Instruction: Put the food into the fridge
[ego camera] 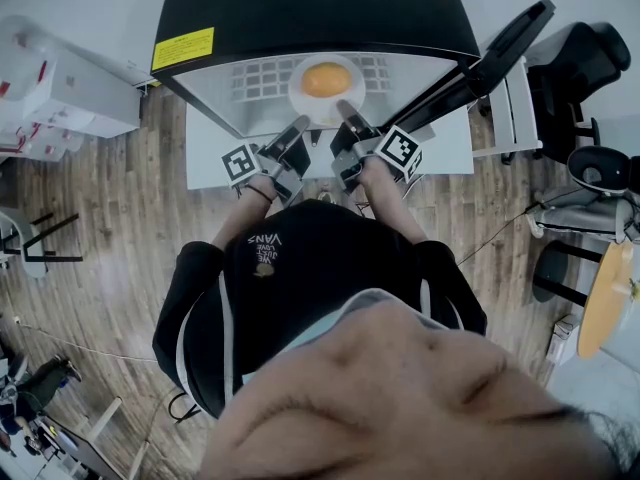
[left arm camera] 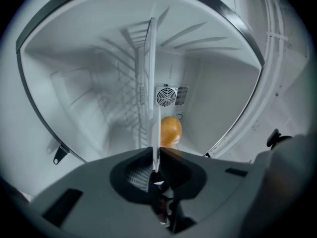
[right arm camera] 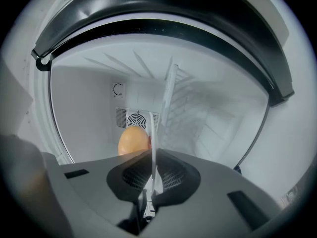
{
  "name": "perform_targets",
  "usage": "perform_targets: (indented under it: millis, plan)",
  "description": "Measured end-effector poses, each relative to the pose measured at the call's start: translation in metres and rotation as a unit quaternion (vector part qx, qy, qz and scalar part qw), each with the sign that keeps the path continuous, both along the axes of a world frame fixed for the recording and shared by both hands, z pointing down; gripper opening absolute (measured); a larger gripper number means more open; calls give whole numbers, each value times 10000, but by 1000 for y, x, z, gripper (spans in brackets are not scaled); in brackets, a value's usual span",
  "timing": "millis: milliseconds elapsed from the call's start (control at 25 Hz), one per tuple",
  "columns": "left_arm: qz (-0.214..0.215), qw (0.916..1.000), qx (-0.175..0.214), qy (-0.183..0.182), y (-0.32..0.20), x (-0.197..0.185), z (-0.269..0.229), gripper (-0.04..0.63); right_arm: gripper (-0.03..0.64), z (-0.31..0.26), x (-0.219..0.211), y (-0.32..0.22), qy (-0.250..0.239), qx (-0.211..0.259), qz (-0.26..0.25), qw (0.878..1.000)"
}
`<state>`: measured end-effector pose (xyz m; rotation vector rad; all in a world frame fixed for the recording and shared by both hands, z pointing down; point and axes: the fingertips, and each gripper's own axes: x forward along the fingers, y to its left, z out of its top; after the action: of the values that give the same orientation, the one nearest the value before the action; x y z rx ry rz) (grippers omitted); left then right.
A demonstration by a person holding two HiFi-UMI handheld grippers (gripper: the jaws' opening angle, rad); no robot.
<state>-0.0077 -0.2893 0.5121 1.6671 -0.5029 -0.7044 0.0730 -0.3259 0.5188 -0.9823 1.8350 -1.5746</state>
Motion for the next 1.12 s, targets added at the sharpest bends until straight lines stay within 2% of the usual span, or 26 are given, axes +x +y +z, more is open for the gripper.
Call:
perform_targets:
  millis: [160,800,960,1120]
  plan:
    - [91,9999,31,68,1,4,-2,31,26,-2,-1,-2,-76,7,20,10000]
    - [51,9997,-3,234,-5,6,-6,29,29,-4,0,-8,228,176,-132,9995]
    - [8,9994,-46,339,-5,6,-8,29,72,-14,-6,-6,542,602,-359,9961]
    - [-28,9993,-27,364,-5,5,-10,29,110,-19,-8,-3,694,774,-444,9936]
